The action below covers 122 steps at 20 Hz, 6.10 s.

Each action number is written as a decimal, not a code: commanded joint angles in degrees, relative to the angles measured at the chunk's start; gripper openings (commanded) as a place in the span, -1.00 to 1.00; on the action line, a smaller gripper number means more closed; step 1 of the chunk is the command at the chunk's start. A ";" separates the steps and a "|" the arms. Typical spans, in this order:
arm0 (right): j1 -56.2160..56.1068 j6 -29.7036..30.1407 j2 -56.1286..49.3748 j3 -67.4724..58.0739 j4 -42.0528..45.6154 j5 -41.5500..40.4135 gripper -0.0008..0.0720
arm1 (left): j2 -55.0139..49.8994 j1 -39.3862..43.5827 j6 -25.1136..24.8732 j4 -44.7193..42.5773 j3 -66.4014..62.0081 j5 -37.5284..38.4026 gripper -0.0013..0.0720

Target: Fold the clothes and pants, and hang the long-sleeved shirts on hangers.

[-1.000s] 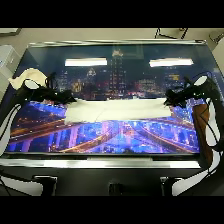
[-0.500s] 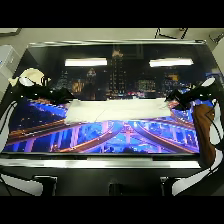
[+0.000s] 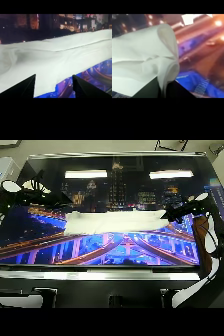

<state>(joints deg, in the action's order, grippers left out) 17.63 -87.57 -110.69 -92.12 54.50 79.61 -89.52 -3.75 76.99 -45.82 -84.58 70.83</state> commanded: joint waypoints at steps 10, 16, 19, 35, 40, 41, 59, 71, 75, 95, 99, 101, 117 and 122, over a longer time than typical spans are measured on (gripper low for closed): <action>-11.30 -0.11 29.16 -0.07 -5.62 8.04 -0.86 | -14.73 31.50 4.00 15.69 4.28 -25.55 -0.84; -18.64 -1.84 39.08 -0.04 -5.57 3.37 -0.86 | -22.16 44.48 5.14 37.70 3.96 -33.48 -0.89; -20.17 -2.32 38.95 -0.04 -4.61 2.36 -0.86 | -23.19 50.25 4.83 47.21 3.96 -42.56 -0.89; -44.44 -1.57 7.41 0.00 -16.92 -26.10 -0.86 | 11.80 3.78 10.49 -6.23 3.43 -24.22 -0.90; -47.10 -1.53 -1.03 0.00 -27.47 -28.55 0.94 | 25.29 -2.05 10.49 -12.63 3.43 -20.87 -0.90; -46.16 -1.51 -0.48 -0.02 -27.21 -28.46 0.93 | 26.64 -2.23 10.47 -12.96 3.43 -20.59 -0.90; -14.36 13.38 14.32 34.12 -22.99 -12.35 0.61 | 28.87 -2.12 10.05 -13.14 3.43 -19.56 -0.89; -9.35 22.14 14.97 26.97 -30.75 -4.70 -0.86 | 28.85 -2.12 10.05 -13.11 3.43 -19.58 -0.89; 4.79 11.61 22.08 12.63 -17.62 -0.83 -0.86 | 28.85 -2.12 10.05 -13.14 3.43 -19.61 -0.89; 44.54 -8.57 29.44 -8.98 -3.43 16.20 -0.86 | 28.85 -2.12 10.01 -13.14 3.43 -19.63 -0.89; 45.75 -10.34 29.81 -6.16 14.97 23.89 -0.86 | 28.85 -2.12 10.01 -13.11 3.43 -19.65 -0.89; 45.75 -10.36 30.45 -1.53 24.44 25.33 -0.86 | 28.87 -2.12 10.03 -13.11 3.41 -19.65 -0.89; 45.75 -7.74 35.54 26.49 36.04 11.91 -0.80 | 28.85 -2.10 10.05 -12.17 3.39 -19.78 -0.89; 45.62 -4.68 35.87 17.20 23.85 9.79 0.89 | 29.07 -0.39 2.86 -4.39 0.42 -21.05 -0.89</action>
<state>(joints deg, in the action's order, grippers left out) 63.35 -94.08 -74.96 -69.08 85.95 90.80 -60.58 -5.37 85.80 -55.29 -82.13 50.92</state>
